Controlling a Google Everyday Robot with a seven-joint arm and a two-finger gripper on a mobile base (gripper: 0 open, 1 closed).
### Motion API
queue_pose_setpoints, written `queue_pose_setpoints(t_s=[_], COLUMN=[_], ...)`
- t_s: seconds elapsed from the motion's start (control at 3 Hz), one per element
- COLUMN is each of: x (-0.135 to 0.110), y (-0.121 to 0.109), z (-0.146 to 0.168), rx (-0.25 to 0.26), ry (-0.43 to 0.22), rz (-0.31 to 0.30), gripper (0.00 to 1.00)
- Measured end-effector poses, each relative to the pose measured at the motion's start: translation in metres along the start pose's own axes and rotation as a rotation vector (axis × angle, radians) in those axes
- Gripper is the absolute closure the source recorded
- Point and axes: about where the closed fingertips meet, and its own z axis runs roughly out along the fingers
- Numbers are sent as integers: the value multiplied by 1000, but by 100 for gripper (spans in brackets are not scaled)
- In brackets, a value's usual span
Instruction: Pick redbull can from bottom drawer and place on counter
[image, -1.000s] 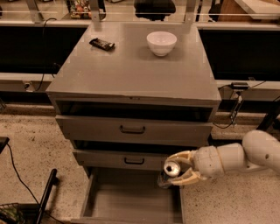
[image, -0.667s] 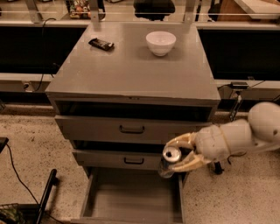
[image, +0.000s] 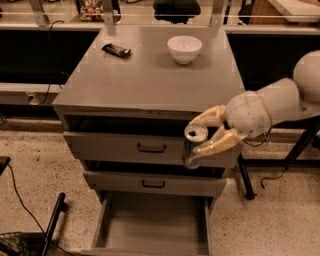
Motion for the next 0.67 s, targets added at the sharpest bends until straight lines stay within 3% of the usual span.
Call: queue_pose_setpoints(t_s=[0.33,0.67], x=[-43,-71], y=[-36,-86], z=[-26,-58], rx=[6,94], ry=[20,2], rz=[12,47], gripper=[100,100])
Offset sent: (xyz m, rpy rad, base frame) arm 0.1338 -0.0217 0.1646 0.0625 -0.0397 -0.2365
